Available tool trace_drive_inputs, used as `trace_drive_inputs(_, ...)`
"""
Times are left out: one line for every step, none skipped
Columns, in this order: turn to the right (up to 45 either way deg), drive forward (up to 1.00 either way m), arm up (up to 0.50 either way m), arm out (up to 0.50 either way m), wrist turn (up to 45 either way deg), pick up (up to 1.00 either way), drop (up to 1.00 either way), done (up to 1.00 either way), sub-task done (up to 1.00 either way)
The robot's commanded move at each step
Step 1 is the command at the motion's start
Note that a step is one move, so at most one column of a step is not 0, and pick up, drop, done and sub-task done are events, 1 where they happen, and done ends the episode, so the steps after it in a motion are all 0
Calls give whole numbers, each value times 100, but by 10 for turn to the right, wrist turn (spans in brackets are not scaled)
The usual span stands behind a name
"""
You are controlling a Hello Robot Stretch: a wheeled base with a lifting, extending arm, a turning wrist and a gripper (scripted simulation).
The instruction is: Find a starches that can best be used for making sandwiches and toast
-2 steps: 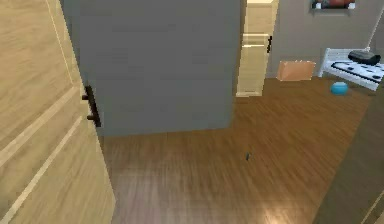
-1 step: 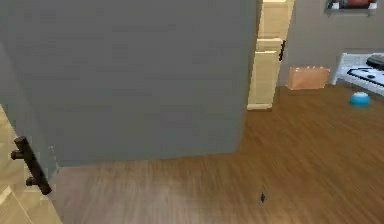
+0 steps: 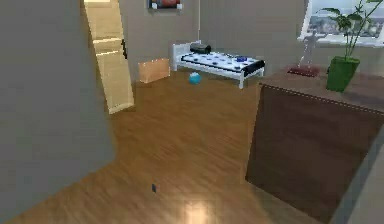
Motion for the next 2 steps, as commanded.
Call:
trace_drive_inputs(0, 100, 0, 0, 0, 0, 0, 0, 0)
trace_drive_inputs(30, 0, 0, 0, 0, 0, 0, 0, 0)
